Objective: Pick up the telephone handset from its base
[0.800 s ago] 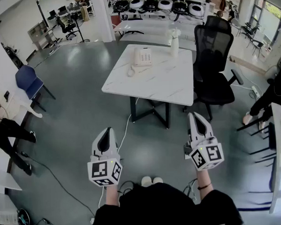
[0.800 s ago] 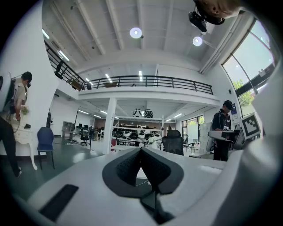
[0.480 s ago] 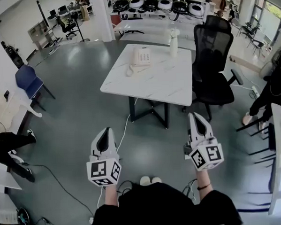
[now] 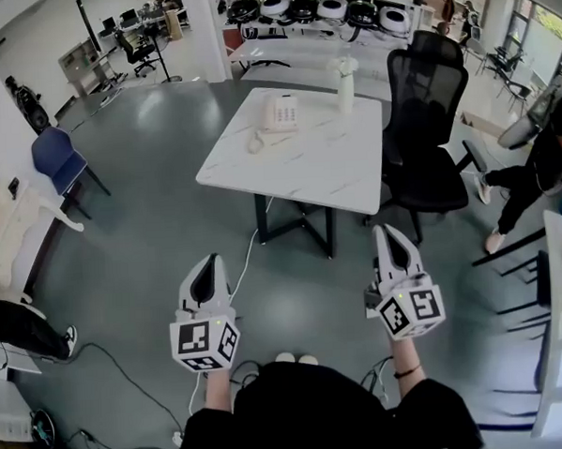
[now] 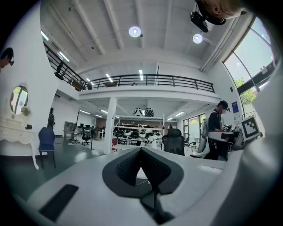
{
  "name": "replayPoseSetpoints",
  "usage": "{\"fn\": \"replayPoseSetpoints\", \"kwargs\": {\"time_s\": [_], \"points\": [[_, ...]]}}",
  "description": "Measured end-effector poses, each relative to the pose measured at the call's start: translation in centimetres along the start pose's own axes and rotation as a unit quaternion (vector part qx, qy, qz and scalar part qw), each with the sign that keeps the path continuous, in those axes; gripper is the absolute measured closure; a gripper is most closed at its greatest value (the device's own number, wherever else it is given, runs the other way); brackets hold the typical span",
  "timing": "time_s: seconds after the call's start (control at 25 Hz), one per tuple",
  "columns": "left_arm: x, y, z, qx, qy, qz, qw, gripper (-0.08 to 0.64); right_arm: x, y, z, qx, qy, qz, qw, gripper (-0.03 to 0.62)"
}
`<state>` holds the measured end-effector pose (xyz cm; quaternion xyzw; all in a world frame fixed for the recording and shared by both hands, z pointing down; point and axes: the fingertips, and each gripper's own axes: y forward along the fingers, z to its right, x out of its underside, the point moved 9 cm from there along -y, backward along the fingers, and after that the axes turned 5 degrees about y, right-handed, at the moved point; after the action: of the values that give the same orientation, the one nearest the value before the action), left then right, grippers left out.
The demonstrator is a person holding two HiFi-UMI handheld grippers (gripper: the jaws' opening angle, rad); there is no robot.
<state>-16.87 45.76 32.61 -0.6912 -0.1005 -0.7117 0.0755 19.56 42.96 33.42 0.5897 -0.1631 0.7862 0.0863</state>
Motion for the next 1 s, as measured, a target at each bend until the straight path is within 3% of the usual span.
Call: {"fn": "replayPoseSetpoints", "kwargs": {"time_s": [0.32, 0.72, 1.0], "points": [[0.5, 0.4, 1.0, -0.007, 0.002, -0.009, 0.9999, 0.561, 0.5, 1.0, 0.5, -0.043, 0.006, -0.004, 0.999, 0.600], [1.8, 3.8, 0.2, -0.009, -0.001, -0.022, 0.9997, 0.561, 1.9, 3.9, 1.9, -0.039, -0.001, -0.024, 0.999, 0.600], [2.9, 9.2, -2.0, -0.004, -0.008, -0.029, 0.9995, 0.561, 3.4, 9.2, 3.2, -0.032, -0.001, -0.034, 0.999, 0.600]]}}
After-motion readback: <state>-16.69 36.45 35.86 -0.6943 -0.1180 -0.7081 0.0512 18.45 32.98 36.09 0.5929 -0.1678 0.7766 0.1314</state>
